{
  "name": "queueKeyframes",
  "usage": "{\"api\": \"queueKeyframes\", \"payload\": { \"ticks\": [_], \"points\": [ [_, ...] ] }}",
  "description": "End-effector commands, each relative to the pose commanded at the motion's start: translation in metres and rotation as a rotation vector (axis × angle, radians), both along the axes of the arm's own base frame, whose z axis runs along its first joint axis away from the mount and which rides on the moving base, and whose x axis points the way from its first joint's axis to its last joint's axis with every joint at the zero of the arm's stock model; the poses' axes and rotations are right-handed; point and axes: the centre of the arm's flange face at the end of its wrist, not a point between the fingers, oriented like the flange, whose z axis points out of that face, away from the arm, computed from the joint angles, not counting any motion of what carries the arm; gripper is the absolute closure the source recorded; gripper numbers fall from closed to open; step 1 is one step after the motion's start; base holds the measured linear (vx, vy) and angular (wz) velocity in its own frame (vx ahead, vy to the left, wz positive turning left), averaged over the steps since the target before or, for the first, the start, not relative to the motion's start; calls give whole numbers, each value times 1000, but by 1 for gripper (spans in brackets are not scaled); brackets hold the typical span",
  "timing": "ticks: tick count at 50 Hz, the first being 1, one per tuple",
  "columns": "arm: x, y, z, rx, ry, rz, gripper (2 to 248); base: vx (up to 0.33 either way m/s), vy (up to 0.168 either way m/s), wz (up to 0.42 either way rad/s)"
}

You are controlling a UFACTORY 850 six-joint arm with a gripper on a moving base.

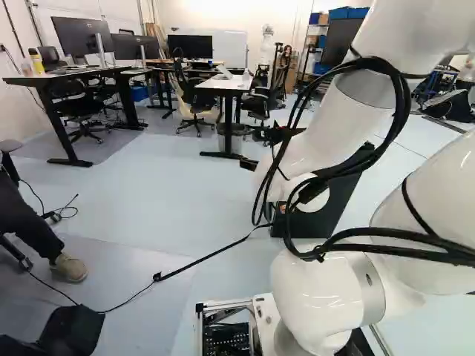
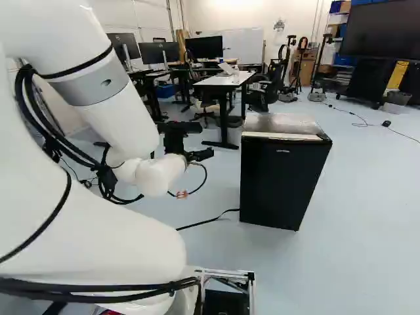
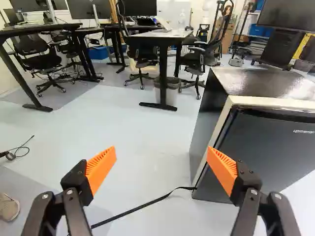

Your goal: Open the fridge door

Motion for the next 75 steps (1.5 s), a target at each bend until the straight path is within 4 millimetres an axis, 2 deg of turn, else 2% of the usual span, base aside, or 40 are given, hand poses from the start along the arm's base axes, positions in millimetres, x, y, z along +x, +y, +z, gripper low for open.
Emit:
{"api": "queueKeyframes", "payload": {
  "ticks": [39,75],
  "points": [
    [37,10,3,46,11,-68,3,0,0,0],
    [69,29,5,122,0,-195,3,0,0,0]
  ]
}}
